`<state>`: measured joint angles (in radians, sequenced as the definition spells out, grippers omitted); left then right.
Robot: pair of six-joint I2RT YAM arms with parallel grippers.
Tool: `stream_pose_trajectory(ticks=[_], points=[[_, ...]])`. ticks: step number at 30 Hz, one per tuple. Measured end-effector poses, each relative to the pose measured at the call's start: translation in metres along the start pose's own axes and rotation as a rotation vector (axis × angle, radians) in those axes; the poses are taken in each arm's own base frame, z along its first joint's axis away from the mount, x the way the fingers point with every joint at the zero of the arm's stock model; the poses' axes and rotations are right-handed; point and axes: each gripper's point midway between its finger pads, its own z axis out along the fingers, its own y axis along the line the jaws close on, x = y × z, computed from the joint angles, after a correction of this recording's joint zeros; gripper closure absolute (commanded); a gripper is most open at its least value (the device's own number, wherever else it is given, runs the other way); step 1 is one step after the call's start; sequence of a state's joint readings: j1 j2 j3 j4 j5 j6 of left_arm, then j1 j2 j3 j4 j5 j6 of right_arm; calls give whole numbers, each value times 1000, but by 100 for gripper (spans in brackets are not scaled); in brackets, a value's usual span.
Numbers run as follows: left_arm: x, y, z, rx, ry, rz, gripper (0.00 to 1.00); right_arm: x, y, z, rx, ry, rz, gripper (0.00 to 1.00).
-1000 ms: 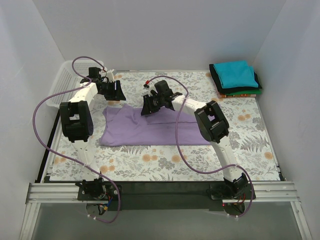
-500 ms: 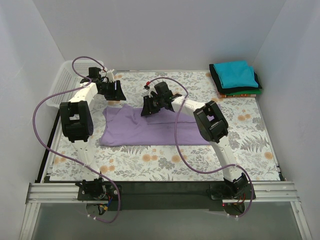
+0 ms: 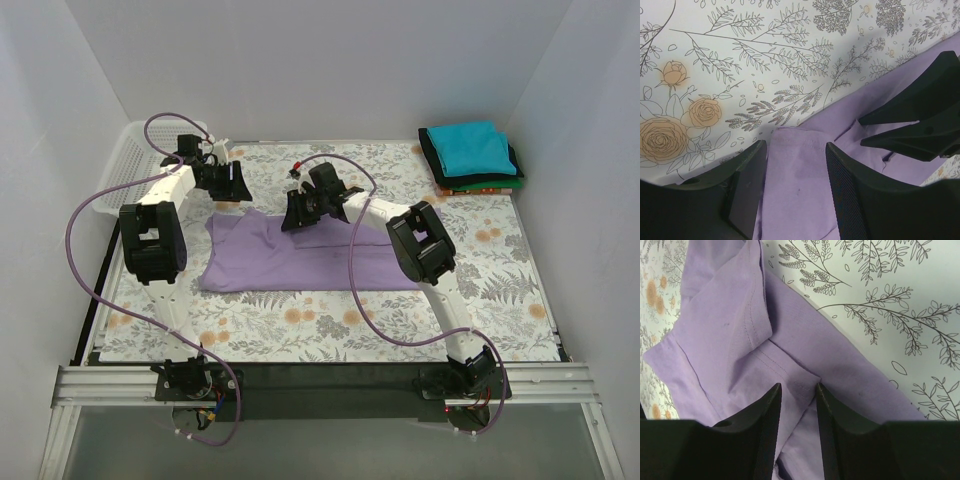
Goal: Fold and stack the t-shirts
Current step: Fold the tshirt
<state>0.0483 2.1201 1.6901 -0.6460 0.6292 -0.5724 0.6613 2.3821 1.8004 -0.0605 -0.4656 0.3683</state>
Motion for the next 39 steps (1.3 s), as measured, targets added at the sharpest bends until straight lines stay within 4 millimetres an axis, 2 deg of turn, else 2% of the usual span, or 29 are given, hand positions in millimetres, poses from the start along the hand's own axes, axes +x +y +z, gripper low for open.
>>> stream_pose_trajectory(ticks=[6, 10, 11, 15, 19, 23, 26, 27, 30, 39], points=[[4, 2, 3, 5, 13, -4, 53, -1, 0, 2, -18, -1, 21, 64], [12, 6, 12, 13, 35, -19, 55, -2, 0, 2, -19, -2, 27, 79], [15, 7, 14, 18, 43, -26, 55, -2, 0, 2, -20, -2, 27, 87], [24, 11, 23, 31, 74, -49, 57, -2, 0, 2, -19, -3, 30, 98], [26, 12, 28, 43, 84, -58, 58, -2, 0, 2, -19, -3, 32, 99], [26, 14, 32, 55, 88, -64, 68, -2, 0, 2, -24, -2, 31, 99], [27, 12, 33, 67, 93, -70, 79, -2, -1, 1, -27, -2, 34, 99], [27, 11, 33, 72, 92, -69, 88, -2, -1, 0, -28, -2, 34, 99], [26, 9, 33, 82, 88, -64, 100, -2, -2, 0, -30, -2, 35, 99], [24, 6, 27, 82, 69, -24, 100, 2, -10, -2, -38, -4, 36, 99]])
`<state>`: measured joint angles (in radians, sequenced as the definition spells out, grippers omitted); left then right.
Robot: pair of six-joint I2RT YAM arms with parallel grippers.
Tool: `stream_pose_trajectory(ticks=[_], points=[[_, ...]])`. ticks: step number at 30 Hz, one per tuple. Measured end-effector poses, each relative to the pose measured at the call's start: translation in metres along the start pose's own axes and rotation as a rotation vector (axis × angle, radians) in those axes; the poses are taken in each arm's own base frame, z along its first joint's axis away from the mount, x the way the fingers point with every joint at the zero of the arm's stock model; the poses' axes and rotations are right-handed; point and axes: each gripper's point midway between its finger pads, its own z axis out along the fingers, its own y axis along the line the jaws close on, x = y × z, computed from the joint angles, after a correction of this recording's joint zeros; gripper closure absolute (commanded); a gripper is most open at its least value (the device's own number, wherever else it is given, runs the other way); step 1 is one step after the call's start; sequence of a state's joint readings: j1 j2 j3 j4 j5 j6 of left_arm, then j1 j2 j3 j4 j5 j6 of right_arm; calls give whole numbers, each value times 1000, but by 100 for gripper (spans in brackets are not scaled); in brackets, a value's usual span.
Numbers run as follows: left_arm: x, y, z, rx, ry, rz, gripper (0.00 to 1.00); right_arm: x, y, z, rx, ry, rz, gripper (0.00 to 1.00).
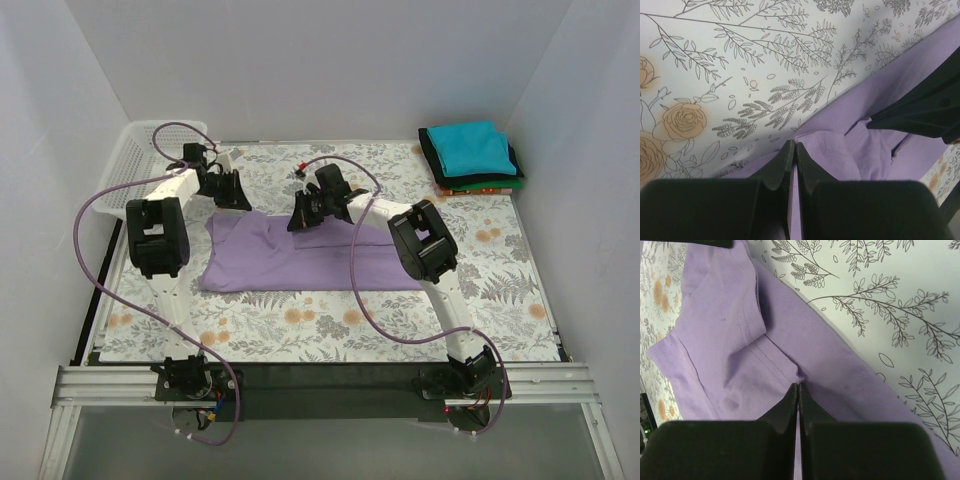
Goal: Fold and stack the t-shirts
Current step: Fold the tshirt
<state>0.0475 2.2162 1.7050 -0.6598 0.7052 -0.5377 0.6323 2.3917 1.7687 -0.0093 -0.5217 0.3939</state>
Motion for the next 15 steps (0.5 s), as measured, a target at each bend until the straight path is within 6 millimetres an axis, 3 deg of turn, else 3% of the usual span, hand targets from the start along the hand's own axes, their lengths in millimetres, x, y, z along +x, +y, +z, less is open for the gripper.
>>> stream_pose_trajectory(ticks=[8, 15], points=[[-10, -10, -21, -32, -47, 85, 100, 0, 4, -15, -8, -27, -10, 99], [-10, -3, -21, -72, -65, 114, 100, -10, 8, -17, -19, -60, -38, 99]])
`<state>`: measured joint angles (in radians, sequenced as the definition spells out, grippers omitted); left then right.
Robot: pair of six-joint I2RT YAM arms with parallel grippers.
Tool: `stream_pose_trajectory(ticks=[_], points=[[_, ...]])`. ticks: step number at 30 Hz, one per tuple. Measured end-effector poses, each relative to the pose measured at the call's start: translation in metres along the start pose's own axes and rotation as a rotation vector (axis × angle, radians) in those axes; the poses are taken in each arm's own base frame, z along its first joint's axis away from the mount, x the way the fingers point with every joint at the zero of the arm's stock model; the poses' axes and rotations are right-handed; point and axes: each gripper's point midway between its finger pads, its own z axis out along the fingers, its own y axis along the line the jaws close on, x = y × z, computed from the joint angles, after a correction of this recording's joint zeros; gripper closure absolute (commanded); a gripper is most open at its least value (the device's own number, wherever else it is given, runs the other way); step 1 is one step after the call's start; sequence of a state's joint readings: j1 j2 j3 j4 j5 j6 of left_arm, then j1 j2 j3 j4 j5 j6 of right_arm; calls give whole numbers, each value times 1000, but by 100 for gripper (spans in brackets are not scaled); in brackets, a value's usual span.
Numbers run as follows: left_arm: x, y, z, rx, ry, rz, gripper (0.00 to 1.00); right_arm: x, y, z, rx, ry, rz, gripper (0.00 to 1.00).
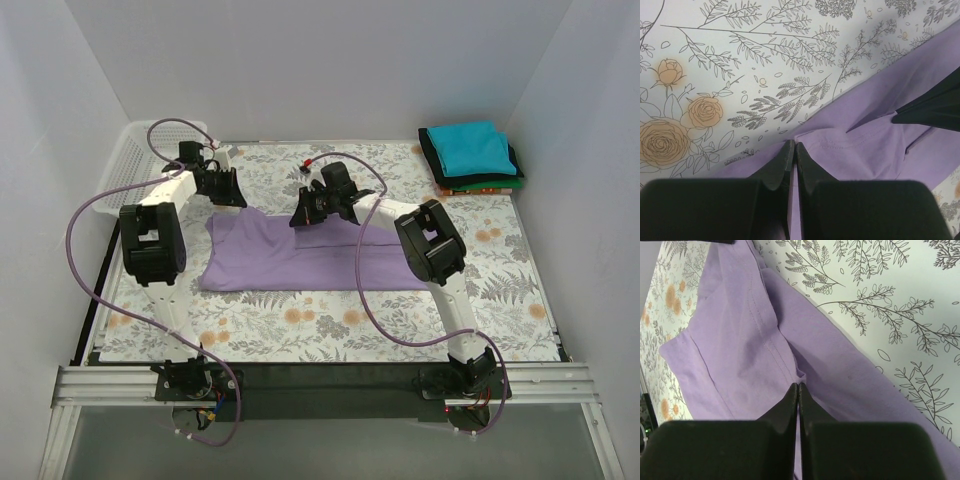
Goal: Fold and stack the t-shirts
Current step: Fold the tshirt
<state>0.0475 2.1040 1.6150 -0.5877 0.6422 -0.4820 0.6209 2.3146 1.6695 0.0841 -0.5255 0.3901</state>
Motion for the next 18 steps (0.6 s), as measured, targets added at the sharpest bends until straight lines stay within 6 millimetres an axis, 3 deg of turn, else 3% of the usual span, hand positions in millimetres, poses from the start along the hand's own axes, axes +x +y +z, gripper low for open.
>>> stream_pose_trajectory(ticks=[10, 18], points=[[12, 9, -2, -49, 5, 22, 100, 5, -5, -9, 24, -20, -23, 99], [22, 4, -17, -63, -23, 34, 100, 7, -1, -19, 19, -48, -47, 99]])
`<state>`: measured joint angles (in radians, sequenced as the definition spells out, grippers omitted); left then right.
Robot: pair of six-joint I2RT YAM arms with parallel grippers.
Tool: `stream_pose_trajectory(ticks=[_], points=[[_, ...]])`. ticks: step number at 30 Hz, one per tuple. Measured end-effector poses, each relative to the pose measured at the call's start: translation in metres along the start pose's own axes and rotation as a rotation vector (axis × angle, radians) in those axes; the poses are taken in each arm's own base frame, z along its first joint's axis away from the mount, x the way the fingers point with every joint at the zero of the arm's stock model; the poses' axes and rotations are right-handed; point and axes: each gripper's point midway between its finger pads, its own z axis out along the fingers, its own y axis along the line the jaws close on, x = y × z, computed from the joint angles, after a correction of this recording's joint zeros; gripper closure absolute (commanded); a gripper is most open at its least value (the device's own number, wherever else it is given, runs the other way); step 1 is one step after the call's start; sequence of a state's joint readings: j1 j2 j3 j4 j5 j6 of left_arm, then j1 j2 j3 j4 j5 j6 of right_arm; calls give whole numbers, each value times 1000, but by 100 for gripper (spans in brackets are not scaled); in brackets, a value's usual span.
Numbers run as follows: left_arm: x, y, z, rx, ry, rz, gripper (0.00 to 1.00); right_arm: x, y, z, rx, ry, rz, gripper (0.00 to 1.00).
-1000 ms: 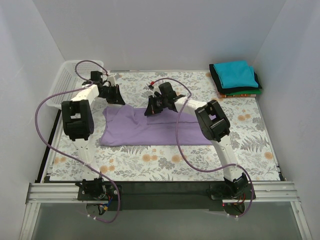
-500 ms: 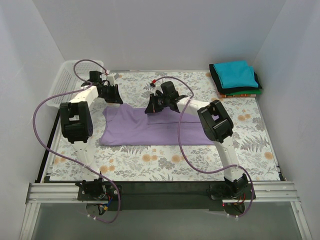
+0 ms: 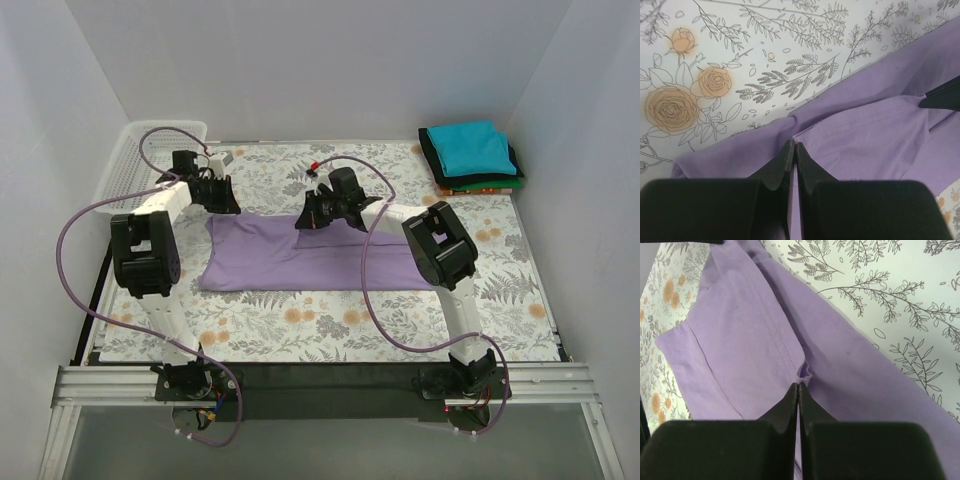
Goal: Fold and stack the t-shirts
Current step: Fold the tshirt
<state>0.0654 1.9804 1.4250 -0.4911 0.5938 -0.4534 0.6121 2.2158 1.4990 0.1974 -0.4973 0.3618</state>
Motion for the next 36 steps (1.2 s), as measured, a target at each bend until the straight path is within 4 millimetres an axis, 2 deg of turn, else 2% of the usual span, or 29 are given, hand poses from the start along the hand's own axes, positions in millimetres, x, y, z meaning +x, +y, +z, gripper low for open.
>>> stream_pose_trajectory(ticks=[6, 11, 12, 13, 16, 22, 25, 28, 31, 36], points=[[-13, 1, -5, -10, -68, 34, 100, -6, 0, 0, -6, -27, -15, 99], [-15, 2, -3, -10, -81, 56, 100, -10, 0, 1, -5, -42, -24, 99], [-15, 3, -3, -10, -83, 61, 100, -10, 0, 1, -5, -44, -24, 97], [-16, 3, -3, -9, -85, 65, 100, -10, 0, 1, -4, -44, -24, 90], [-15, 2, -3, -3, -85, 74, 100, -11, -1, 2, -3, -49, -25, 79], [-5, -2, -1, 21, -72, 93, 100, -12, -2, 2, 4, -54, -30, 78], [2, -9, -6, 38, -65, 106, 100, -11, -4, 1, 7, -53, -31, 78], [8, -20, -17, 45, -67, 136, 100, -6, -6, -1, 5, -41, -26, 64], [7, -36, -30, 57, -88, 186, 100, -5, -7, -3, -7, -35, -33, 61], [6, -58, -42, 100, -107, 280, 100, -9, -7, -10, -14, -41, -37, 60]])
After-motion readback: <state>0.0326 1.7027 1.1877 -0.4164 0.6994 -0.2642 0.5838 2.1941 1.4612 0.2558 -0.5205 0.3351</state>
